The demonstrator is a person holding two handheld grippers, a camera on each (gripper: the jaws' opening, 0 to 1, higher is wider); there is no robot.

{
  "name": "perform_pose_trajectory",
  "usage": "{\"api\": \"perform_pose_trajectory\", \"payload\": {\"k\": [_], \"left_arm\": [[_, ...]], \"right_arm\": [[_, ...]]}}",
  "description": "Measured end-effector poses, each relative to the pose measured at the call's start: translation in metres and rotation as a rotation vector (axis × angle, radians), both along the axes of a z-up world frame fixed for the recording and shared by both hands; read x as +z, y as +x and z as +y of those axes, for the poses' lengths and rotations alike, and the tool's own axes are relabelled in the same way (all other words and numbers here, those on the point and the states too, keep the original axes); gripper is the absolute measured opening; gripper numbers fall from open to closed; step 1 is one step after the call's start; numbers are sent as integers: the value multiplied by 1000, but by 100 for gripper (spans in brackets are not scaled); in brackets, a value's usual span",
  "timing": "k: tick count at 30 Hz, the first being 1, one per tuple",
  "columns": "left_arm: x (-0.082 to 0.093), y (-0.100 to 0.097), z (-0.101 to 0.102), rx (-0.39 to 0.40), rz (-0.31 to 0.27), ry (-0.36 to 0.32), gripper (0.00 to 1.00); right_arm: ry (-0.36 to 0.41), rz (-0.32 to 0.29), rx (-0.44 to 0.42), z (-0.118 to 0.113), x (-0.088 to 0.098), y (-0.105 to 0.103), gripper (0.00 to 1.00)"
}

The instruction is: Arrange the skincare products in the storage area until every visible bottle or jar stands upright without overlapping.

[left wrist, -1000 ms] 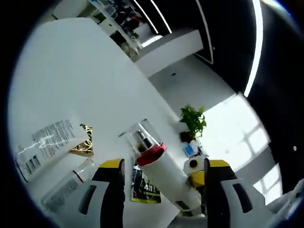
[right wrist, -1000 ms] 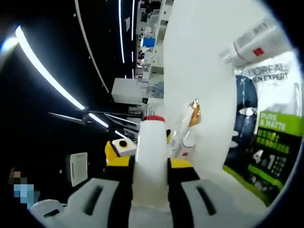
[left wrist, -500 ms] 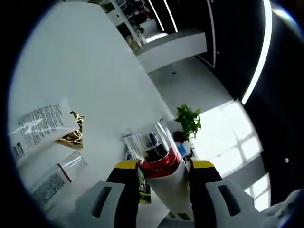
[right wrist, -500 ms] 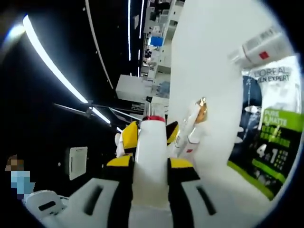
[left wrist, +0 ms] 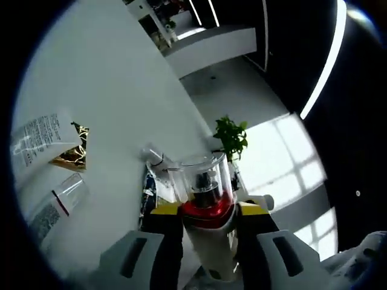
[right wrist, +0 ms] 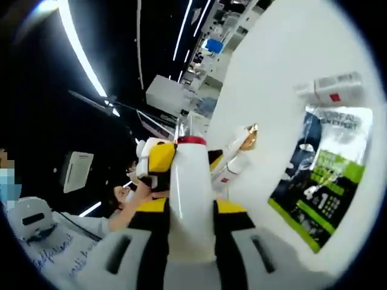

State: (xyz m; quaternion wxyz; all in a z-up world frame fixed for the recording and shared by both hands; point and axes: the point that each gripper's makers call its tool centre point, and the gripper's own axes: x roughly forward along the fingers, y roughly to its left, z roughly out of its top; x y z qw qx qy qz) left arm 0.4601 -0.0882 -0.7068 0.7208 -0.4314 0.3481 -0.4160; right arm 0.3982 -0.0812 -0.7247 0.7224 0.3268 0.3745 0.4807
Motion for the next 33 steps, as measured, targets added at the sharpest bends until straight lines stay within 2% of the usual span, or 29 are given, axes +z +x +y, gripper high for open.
{"api": "perform_pose_trajectory", "payload": {"k": [6, 9, 16, 22, 24, 26, 28, 29, 33], "left_arm": [[4, -15, -15, -79, -116, 100, 29], [6, -21, -24, -114, -203, 157, 29], [10, -29, -38, -171, -369, 279, 28], [9, -42, -50, -256, -544, 413, 28], [11, -44, -54, -263, -573, 423, 28], [11, -44, -55, -254, -577, 424, 28], [11, -42, -56, -249, -606, 437, 28], [10, -40, -55, -246, -644, 461, 28], [9, -38, -52, -243, -690, 501, 28]], "right_arm": [[-146, -121, 41, -8, -9, -10, 29], [-228, -182, 56, -12, -16, -13, 30], [-299, -238, 53, -20, -24, -15, 32], [-421, -362, 86, -28, -35, -14, 32], [-443, -399, 94, -28, -36, -14, 32], [-443, -404, 90, -32, -37, -15, 32], [-463, -407, 78, -41, -38, -12, 32], [-472, -410, 70, -46, -38, -12, 31], [-511, -433, 35, -64, -34, -9, 28]]}}
